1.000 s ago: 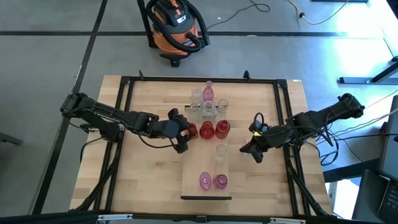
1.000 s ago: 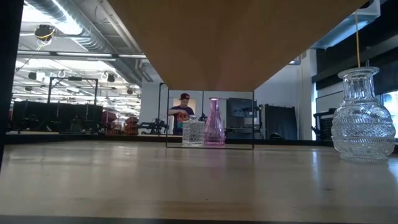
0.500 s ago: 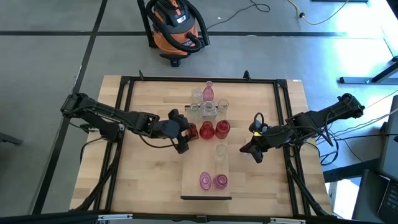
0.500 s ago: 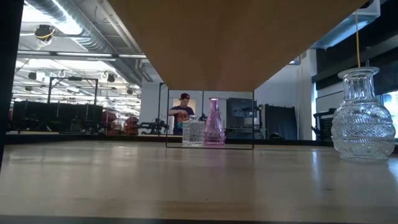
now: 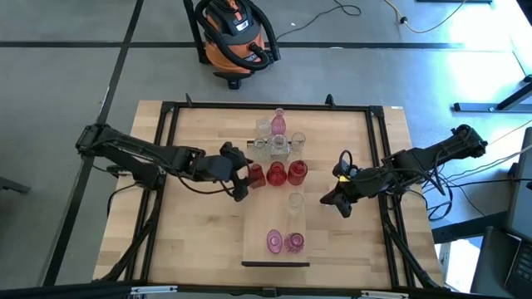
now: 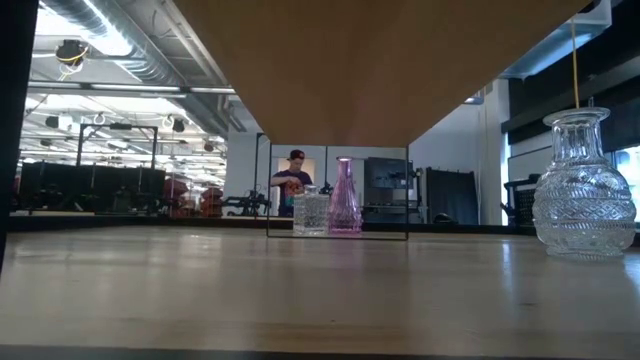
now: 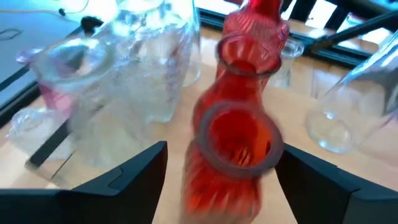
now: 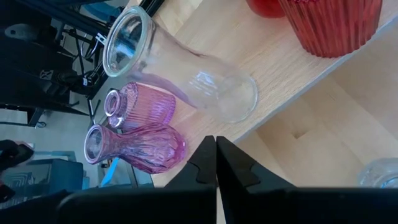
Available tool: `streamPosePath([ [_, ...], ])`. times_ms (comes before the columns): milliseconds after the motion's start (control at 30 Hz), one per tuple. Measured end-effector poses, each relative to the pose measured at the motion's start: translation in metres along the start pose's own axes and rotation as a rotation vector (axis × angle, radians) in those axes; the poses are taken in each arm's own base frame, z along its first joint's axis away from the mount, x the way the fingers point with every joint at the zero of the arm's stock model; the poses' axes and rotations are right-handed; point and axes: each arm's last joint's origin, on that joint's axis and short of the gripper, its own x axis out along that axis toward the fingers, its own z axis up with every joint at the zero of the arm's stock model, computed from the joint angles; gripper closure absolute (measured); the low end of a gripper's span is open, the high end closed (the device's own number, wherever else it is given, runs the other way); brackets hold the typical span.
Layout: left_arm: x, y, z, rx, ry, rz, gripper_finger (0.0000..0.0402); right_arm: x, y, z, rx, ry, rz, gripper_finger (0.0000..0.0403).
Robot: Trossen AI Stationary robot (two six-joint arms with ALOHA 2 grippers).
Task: Sort vases onto shelf
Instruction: Put the violet vase on the shelf aligned with the violet vase
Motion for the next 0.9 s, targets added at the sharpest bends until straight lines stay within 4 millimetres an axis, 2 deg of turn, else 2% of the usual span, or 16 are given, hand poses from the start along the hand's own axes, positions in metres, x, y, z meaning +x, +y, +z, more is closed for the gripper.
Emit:
streamPosePath([
  [233,-0.024,0.005,0.008,-0.055,-0.041,-0.032,0.0118,0.001,0.000,0.000,0.001,0.005,-0.002,0.0402],
  [300,-0.031,0.006,0.004,-0.049,-0.016,-0.029,0.0119,0.002,0.000,0.000,-0.002,0.000,-0.010,0.0402],
  [600,-0.055,0.008,0.008,-0.108,-0.063,-0.033,0.0121,0.001,-0.002,0.002,-0.052,-0.093,-0.063,0.0397],
  [733,-0.064,0.013,-0.002,-0.107,0.007,0.013,0.0121,-0.009,-0.002,-0.011,-0.050,-0.067,-0.070,0.0351],
  [900,-0.072,0.018,-0.018,-0.073,0.103,0.128,0.0121,-0.019,-0.008,-0.039,-0.027,-0.053,-0.206,0.0247],
])
